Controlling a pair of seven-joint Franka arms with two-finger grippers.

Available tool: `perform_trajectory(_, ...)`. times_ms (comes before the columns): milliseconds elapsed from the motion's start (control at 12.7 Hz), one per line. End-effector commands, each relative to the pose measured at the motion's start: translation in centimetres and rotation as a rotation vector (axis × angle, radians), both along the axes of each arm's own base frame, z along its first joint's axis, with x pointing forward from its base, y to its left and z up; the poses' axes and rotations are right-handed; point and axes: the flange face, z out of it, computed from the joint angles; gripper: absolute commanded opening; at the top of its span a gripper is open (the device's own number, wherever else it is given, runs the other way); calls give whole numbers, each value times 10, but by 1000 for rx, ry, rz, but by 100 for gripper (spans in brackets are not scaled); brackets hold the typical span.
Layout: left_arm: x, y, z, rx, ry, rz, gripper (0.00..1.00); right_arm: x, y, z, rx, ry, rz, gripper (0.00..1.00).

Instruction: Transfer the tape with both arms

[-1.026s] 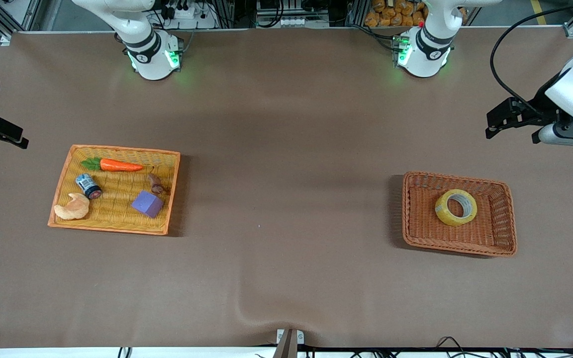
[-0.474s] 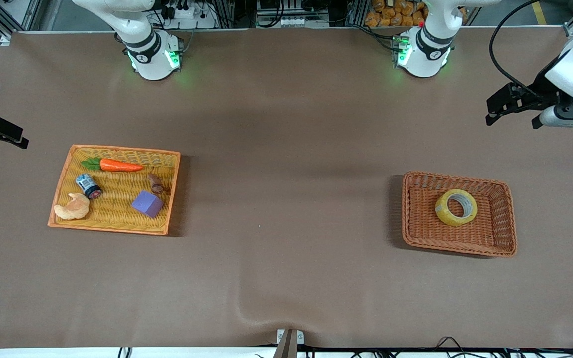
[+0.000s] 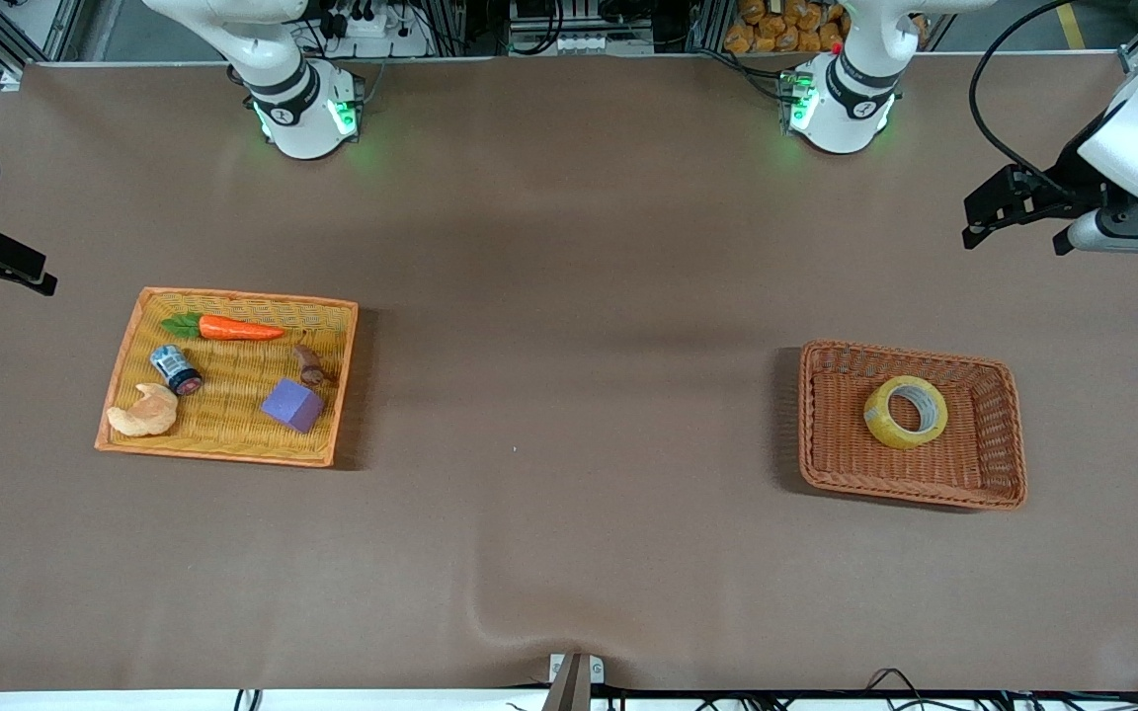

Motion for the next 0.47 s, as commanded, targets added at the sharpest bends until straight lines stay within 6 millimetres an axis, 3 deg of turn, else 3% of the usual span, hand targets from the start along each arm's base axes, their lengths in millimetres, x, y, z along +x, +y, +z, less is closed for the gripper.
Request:
perform_trajectory(0, -8, 3, 1, 14, 7, -11, 100, 0, -2, 4, 1, -7, -22, 100)
perform_trajectory(395, -8, 4, -2, 36, 22, -69, 100, 0, -1, 4, 1, -5, -20, 100)
